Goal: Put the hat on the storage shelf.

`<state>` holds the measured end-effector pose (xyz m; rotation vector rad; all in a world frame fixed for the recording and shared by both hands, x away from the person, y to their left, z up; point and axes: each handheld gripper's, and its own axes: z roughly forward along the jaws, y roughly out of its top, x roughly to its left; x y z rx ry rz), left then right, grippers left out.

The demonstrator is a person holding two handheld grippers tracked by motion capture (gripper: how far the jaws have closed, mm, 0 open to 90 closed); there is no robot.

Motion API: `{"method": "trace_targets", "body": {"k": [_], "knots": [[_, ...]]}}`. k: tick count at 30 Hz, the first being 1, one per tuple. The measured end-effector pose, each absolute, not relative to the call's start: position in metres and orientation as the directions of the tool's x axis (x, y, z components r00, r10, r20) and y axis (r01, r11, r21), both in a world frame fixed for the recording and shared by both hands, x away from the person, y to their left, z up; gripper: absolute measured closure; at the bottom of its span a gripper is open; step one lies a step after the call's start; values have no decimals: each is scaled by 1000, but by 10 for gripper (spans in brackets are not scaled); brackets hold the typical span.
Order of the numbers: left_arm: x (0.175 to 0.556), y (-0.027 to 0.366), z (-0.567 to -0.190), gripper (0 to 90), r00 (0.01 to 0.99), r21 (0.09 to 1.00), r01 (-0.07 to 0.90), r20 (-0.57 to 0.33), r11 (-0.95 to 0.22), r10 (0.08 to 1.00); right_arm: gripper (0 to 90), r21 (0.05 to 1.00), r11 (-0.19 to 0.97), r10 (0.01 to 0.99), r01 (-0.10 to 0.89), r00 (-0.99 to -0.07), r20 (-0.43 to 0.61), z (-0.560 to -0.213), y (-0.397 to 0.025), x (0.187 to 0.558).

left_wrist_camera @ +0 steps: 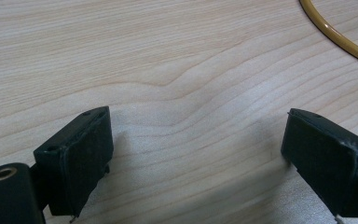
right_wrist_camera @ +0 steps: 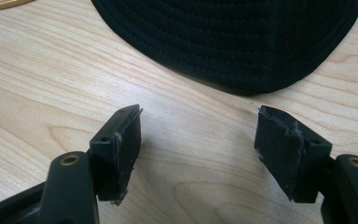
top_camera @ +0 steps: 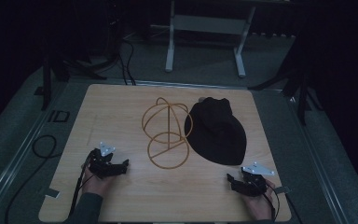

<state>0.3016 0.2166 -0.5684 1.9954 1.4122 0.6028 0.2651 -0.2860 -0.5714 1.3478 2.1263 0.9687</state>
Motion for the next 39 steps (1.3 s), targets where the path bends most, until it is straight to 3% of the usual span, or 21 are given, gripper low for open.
{"method": "trace_targets", "body": {"k": [14,17,19,23,39], "knots": [[302,217,-568,94,326,706,665,16,-241,945,284,742,293,898,603,-440,4,-570,-285,267],[302,217,-568,94,326,707,665,15,-241,945,296,732,300,896,612,-443,4,-569,-285,268],[302,217,-568,94,327,706,666,16,-242,945,355,718,321,889,618,-458,-2,-566,-283,269],[302,217,-568,94,325,707,665,15,-240,945,360,702,352,879,620,-475,-21,-563,-280,269],[301,217,-568,94,326,707,665,16,-241,945,284,642,404,865,652,-500,-37,-542,-281,280]]}}
